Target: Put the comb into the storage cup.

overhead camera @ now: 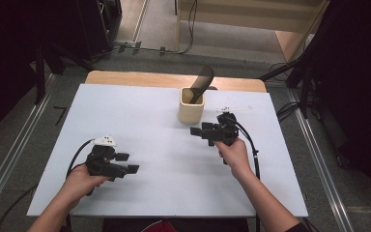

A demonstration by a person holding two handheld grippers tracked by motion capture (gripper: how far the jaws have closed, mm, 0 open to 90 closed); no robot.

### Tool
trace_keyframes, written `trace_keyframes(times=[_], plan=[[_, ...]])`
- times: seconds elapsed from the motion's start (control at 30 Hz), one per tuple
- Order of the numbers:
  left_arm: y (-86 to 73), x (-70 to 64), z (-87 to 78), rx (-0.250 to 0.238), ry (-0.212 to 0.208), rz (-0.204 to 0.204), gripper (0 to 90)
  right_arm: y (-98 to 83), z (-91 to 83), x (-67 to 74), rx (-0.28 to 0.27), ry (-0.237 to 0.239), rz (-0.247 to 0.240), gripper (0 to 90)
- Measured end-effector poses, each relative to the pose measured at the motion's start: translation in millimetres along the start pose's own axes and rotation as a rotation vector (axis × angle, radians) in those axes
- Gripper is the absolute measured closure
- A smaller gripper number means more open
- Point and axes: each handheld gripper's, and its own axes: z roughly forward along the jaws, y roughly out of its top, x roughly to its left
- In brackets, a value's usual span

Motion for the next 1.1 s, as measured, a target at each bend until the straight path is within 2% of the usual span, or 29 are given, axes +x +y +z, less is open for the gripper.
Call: trace_keyframes(times=[0.33, 0.47, 0.53, 0.73, 1.1], plan=[[0.1, -0.5, 0.1, -0.004, 0.0, -0.001, 31.1, -16.8, 0.0, 9.3, 0.032, 0.033, -0.048, 28.2], [0.0, -0.6, 0.3, -0.003, 0.0, 0.0, 31.1, -21.5, -2.3, 9.3, 0.029, 0.051, -0.047, 28.0], [0.1, -0.2, 0.1, -0.002, 0.001, -0.001, 31.1, -24.7, -3.3, 9.7, 0.016, 0.048, -0.056, 27.3], [-0.2, -0.4, 0.6, -0.001, 0.0, -0.001, 31.1, -32.0, -7.5, 9.9, 0.025, 0.053, -0.064, 26.9], [-0.1, -2.0, 0.0, -0.003, 0.001, 0.004, 31.1, -45.0, -25.3, 8.6, 0.026, 0.053, -0.083, 26.8]])
